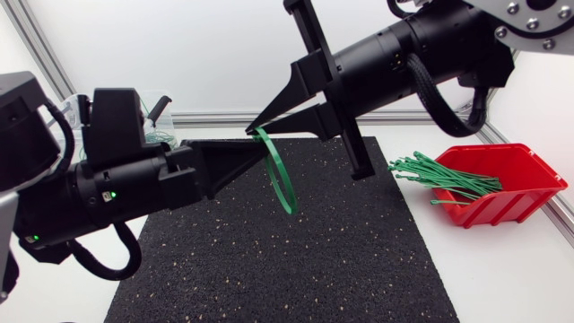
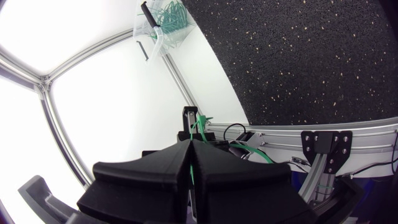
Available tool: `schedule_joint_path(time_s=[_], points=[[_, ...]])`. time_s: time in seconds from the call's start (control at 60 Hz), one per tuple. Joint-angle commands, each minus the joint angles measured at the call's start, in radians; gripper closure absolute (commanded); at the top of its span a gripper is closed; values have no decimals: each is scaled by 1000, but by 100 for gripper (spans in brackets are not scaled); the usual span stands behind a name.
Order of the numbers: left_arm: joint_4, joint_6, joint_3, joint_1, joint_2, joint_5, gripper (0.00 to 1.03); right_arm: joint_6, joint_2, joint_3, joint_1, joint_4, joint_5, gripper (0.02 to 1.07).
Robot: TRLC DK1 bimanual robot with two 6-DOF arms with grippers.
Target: Take a green cable tie from the red box, thread the tail through the head to close it, then place it in the transparent bin on the left.
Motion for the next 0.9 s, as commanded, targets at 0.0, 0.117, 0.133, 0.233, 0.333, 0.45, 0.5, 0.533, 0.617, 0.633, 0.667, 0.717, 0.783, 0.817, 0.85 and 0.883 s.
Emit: schedule_joint_path(time_s=[0.0, 0.117, 0.133, 0.233, 0.333, 0.45, 0.5, 0.533, 0.617, 0.633, 0.667, 0.717, 0.783, 0.817, 0.85, 0.883], points=[[40, 42, -4, -13, -42, -12, 100, 35, 33, 8, -19, -32, 13, 101], [37, 68, -10, -45, -57, -54, 100, 35, 34, 9, -19, -38, 10, 101], [37, 69, -12, -46, -57, -55, 100, 35, 31, 9, -19, -38, 6, 101], [42, 76, -13, -43, -42, -64, 100, 35, -4, 9, -18, -38, 6, 101], [48, 77, -10, -29, -24, -64, 100, 35, -30, 6, -18, -41, 6, 101], [49, 80, -13, -25, -24, -64, 100, 34, -47, 4, -16, -40, 5, 101], [51, 83, -13, -20, -19, -64, 100, 34, -56, 3, -16, -40, 5, 101], [52, 83, -13, -17, -16, -64, 100, 34, -61, 3, -16, -40, 5, 101], [54, 83, -12, -13, -16, -63, 100, 34, -63, 1, -16, -40, 3, 101], [55, 83, -12, -13, -16, -63, 100, 34, -63, 1, -16, -40, 3, 101], [55, 83, -10, -13, -14, -63, 100, 34, -61, 1, -18, -40, 3, 101], [57, 83, -12, -11, -13, -64, 100, 34, -61, 0, -19, -40, 0, 101], [58, 83, -10, -11, -11, -64, 100, 34, -60, 0, -16, -38, -4, 101], [58, 83, -9, -11, -11, -63, 100, 34, -56, -2, -15, -37, -10, 101], [57, 83, -9, -11, -10, -63, 100, 34, -52, -3, -13, -34, -12, 101], [57, 83, -7, -11, -10, -63, 100, 34, -49, -3, -13, -31, -12, 101]])
